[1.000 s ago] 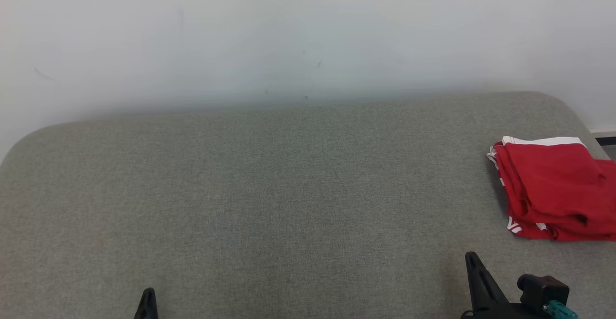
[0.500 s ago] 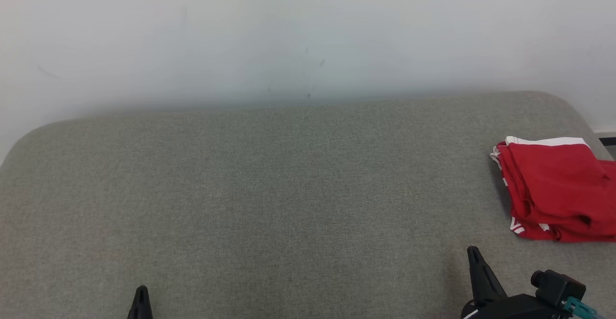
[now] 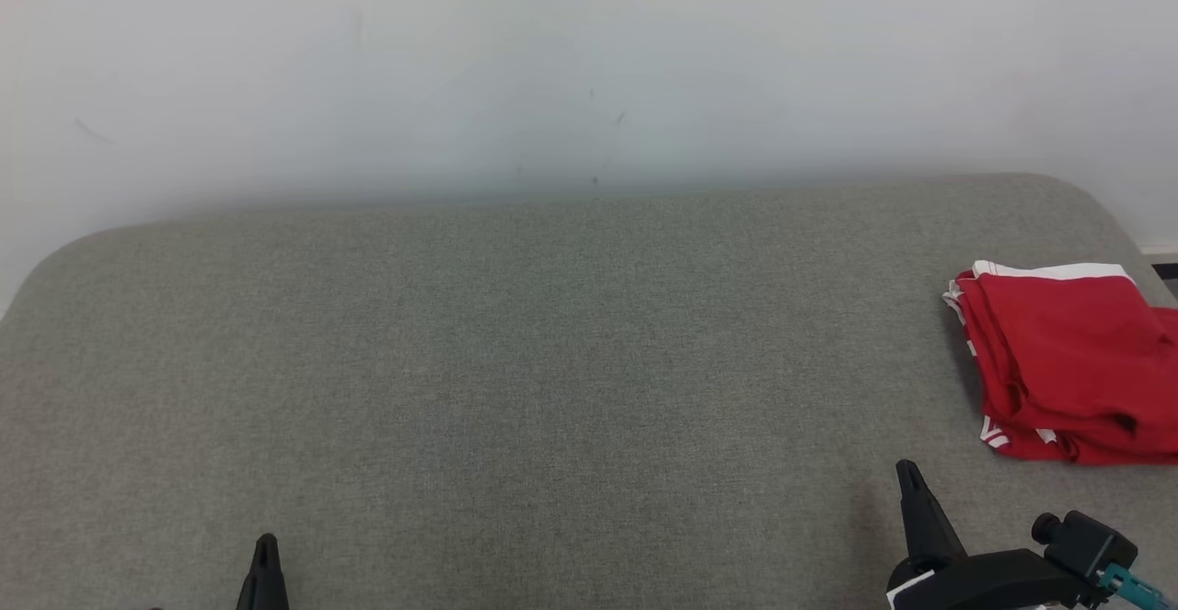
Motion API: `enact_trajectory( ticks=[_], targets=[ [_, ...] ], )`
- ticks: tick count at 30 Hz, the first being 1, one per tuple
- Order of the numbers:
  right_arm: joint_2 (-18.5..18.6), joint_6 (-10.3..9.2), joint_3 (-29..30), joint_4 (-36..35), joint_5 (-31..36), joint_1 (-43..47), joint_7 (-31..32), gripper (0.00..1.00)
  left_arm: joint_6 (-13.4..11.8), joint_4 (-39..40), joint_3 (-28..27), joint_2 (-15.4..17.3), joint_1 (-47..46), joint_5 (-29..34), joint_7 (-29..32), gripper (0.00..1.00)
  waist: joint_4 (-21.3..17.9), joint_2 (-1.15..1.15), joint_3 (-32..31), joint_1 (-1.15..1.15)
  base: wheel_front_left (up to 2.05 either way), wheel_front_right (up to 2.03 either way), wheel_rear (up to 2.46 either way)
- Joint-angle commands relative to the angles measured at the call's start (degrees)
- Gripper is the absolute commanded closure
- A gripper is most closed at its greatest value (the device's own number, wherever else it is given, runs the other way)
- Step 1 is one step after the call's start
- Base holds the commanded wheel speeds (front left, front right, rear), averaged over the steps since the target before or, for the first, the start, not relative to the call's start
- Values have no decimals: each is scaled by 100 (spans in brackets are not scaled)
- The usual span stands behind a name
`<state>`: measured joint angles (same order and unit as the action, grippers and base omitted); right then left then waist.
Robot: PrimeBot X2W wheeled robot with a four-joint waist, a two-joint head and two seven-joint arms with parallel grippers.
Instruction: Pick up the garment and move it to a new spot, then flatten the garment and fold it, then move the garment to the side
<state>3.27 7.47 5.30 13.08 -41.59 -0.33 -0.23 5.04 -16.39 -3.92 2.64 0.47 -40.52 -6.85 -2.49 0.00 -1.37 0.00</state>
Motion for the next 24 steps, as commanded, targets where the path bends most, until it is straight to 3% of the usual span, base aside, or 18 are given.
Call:
enact_trajectory(
  ticks=[1, 24],
  targets=[
    [-1, 2, 12, -65, -179, -144, 15, 100, 14, 94, -29, 18, -157, -192, 41, 100, 3, 0, 2, 0, 0, 0, 0],
    [-15, 2, 51, -17, -1805, -304, 236, 100, 100, 148, -111, 23, -344, -1853, 476, 100, 63, 0, 39, 0, 0, 0, 0]
  ],
)
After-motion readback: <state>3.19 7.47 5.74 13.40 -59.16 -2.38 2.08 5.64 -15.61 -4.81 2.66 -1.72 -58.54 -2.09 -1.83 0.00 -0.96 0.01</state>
